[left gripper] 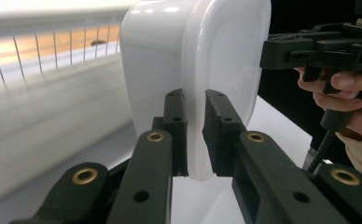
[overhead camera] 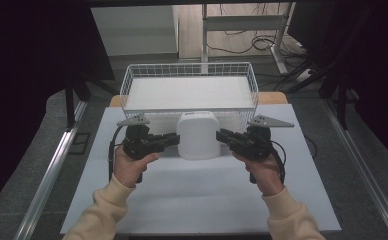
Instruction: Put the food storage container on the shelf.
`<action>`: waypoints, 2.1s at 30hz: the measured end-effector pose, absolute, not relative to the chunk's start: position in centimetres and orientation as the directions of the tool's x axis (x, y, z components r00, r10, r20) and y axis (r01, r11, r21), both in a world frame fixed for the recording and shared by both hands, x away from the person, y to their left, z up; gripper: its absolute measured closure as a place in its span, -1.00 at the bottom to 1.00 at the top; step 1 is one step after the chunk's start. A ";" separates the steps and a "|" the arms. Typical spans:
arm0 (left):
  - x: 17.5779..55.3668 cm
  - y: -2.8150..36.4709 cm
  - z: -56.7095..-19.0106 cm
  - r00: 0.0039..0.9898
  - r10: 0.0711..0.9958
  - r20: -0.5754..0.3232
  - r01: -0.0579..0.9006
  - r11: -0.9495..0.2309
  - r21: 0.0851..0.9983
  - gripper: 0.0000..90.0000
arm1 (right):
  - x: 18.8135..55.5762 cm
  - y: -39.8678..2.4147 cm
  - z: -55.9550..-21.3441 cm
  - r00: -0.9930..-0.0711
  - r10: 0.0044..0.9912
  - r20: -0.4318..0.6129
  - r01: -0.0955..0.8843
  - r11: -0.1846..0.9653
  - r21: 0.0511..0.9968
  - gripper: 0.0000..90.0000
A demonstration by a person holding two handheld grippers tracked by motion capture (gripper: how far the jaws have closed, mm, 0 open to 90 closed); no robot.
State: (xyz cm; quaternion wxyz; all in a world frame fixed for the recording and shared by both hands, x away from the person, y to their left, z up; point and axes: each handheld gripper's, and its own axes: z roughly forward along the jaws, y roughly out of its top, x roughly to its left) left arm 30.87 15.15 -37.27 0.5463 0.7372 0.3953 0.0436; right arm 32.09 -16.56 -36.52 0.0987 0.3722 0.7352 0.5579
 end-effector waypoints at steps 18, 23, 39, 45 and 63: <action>34.4 15.7 -32.4 0.695 0.634 -0.339 0.497 -0.083 0.864 0.77 | 35.5 -16.2 -31.7 -0.720 0.650 0.242 0.377 0.074 0.923 0.77; 35.3 16.1 -31.5 0.694 0.625 -0.357 0.499 -0.060 0.865 0.77 | 36.3 -16.0 -30.3 -0.728 0.643 0.236 0.369 0.077 0.926 0.77; 38.7 17.0 -29.1 0.685 0.631 -0.365 0.520 -0.072 0.851 0.77 | 39.8 -15.2 -28.1 -0.729 0.627 0.275 0.402 0.067 0.913 0.77; 40.1 17.3 -28.6 0.675 0.634 -0.378 0.538 -0.072 0.840 0.77 | 41.4 -14.9 -27.5 -0.722 0.626 0.295 0.425 0.065 0.903 0.77; 44.9 18.0 -29.6 0.626 0.630 -0.460 0.646 -0.088 0.758 0.75 | 45.5 -14.3 -28.1 -0.668 0.620 0.411 0.559 0.054 0.828 0.78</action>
